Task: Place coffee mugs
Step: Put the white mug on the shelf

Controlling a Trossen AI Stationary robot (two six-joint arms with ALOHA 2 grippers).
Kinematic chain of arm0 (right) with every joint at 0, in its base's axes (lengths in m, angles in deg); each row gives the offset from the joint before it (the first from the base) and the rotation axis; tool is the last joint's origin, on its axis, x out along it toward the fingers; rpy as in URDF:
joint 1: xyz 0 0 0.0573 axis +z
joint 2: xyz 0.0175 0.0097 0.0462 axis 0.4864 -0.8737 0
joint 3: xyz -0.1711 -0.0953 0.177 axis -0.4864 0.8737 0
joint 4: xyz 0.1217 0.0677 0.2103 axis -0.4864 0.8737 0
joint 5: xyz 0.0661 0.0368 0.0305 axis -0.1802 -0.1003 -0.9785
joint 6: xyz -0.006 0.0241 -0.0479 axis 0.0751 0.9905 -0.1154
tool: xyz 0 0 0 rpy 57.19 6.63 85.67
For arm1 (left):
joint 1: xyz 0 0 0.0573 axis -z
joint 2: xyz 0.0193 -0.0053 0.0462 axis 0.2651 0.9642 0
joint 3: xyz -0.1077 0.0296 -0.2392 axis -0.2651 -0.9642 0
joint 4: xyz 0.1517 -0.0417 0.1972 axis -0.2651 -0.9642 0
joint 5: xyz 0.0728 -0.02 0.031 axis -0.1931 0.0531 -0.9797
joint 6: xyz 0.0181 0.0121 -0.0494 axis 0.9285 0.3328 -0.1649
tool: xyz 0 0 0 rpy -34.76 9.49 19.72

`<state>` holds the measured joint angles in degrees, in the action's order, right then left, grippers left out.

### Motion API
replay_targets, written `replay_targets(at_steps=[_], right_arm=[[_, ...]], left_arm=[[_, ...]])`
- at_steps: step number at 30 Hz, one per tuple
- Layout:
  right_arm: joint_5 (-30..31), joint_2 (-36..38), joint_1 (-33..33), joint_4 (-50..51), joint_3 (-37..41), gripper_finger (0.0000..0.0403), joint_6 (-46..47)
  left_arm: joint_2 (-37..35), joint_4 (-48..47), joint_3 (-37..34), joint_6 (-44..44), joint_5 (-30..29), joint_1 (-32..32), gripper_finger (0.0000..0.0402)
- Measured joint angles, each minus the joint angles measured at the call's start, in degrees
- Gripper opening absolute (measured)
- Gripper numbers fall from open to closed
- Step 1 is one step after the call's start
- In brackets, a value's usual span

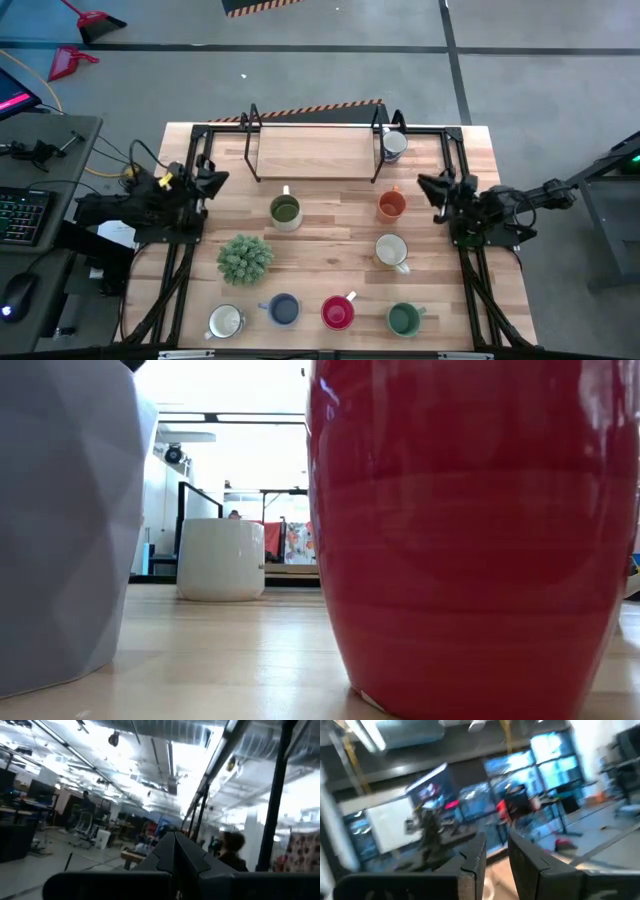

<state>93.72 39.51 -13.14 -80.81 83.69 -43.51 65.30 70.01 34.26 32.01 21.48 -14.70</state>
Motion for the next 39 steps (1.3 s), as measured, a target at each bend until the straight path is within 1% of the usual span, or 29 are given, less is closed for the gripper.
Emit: replay_targets(at_steps=[3, 6, 9, 13, 16, 19, 24, 27, 30, 32, 34, 36, 39], right_arm=[[1.50, -0.07, 0.04, 2.69, -3.52, 0.0069, -3.74], [3.18, -0.13, 0.04, 12.60, -9.79, 0.0069, -3.51], [5.95, -1.94, 0.04, 26.66, -17.28, 0.0069, 1.02], [7.31, -7.58, 0.04, 42.34, -26.92, 0.0069, 9.36], [7.23, -13.41, 0.04, 51.66, -33.64, 0.0069, 14.64], [6.98, -19.67, 0.04, 59.64, -40.40, 0.0069, 17.41], [5.92, -28.75, 0.03, 71.65, -50.62, 0.0069, 20.19], [4.16, -32.57, 0.04, 78.57, -55.03, 0.0069, 24.14], [3.45, -34.98, 0.04, 83.00, -56.78, 0.0069, 29.38], [2.41, -36.08, 0.03, 84.19, -56.87, 0.0069, 31.85], [1.71, -36.91, 0.04, 84.69, -56.77, 0.0069, 33.14], [1.26, -37.65, 0.04, 84.64, -56.36, 0.0069, 34.61], [1.18, -38.81, 0.02, 85.19, -56.15, 0.0069, 34.83]], left_arm=[[0.02, -12.70, 6.26, 1.25, 0.07, 0.00, 0.0000], [0.02, -24.84, 12.47, 1.52, -0.06, 0.00, 0.0000], [0.04, -34.21, 17.86, 1.05, -0.08, 0.00, 0.0000], [2.19, -41.63, 22.28, -2.24, 0.65, 0.00, 0.0000], [5.98, -43.52, 23.80, -4.41, 1.53, 0.00, 0.0000], [11.39, -43.51, 25.48, -5.35, 0.06, 0.00, 0.0000], [21.06, -43.19, 30.64, -4.36, -0.42, 0.00, 0.0004], [26.71, -43.45, 33.08, -1.34, 1.13, 0.00, 0.0015], [32.09, -43.60, 34.29, 1.85, 1.58, 0.00, 0.0031], [35.46, -44.21, 34.54, 1.94, 1.59, 0.00, 0.0044], [38.53, -45.20, 34.78, 0.45, 2.02, 0.00, 0.0057], [40.89, -46.38, 35.30, -2.85, 2.09, -0.02, 0.0071], [43.68, -47.36, 36.20, -6.60, 2.81, -0.06, 0.0089]])
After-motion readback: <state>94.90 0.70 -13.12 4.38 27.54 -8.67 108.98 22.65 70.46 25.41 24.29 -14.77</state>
